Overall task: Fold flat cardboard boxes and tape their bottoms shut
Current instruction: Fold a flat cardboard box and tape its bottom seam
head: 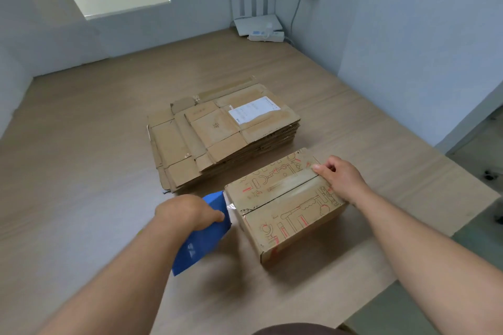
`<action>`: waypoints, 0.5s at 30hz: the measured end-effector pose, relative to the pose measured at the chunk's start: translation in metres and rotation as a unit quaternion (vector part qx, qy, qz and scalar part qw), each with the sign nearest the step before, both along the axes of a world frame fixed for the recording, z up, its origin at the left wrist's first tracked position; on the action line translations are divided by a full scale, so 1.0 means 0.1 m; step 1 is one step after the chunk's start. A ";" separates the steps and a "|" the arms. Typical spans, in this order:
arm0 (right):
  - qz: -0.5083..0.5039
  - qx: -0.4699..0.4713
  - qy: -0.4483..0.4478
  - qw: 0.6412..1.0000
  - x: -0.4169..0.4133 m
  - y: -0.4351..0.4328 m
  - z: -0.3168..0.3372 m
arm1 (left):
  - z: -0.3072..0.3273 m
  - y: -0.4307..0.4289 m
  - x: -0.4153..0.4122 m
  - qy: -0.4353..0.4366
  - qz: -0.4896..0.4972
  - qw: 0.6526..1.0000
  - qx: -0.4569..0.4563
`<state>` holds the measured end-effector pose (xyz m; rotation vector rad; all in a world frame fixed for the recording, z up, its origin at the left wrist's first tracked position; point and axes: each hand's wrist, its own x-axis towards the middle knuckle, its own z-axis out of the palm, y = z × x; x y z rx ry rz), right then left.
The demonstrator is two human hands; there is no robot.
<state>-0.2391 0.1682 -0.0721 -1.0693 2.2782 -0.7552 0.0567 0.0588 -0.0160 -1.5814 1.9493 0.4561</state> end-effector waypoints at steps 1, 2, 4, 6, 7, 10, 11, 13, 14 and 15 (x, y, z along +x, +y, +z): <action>-0.006 -0.002 -0.003 1.000 0.01 0.00 -0.01 | -0.02 0.02 0.03 0.011 0.012 1.000 -0.006; -0.010 -0.004 -0.007 1.000 0.02 -0.01 -0.02 | -0.04 0.05 0.08 0.021 0.027 0.999 -0.014; -0.013 -0.012 -0.013 1.000 0.03 -0.01 -0.04 | -0.11 0.15 0.17 0.048 0.065 0.996 -0.049; -0.012 -0.021 -0.012 1.000 0.03 -0.02 -0.06 | -0.20 0.30 0.25 0.076 0.107 0.987 -0.088; -0.011 -0.024 -0.012 1.000 0.03 -0.01 -0.07 | -0.27 0.38 0.29 0.079 0.119 0.985 -0.099; -0.013 -0.031 -0.011 0.999 0.04 0.00 -0.08 | -0.47 0.56 0.34 0.088 0.151 0.977 -0.123; -0.014 -0.031 -0.010 0.999 0.04 -0.01 -0.08 | -0.52 0.60 0.33 0.090 0.165 0.973 -0.135; -0.012 -0.031 -0.010 0.999 0.03 -0.01 -0.07 | -0.57 0.67 0.31 0.068 0.183 0.968 -0.160; -0.010 -0.033 -0.013 0.999 0.03 -0.02 -0.06 | -0.58 0.70 0.28 0.054 0.192 0.965 -0.171; -0.007 -0.033 -0.013 0.999 0.03 -0.02 -0.06 | -0.57 0.74 0.26 0.045 0.201 0.962 -0.180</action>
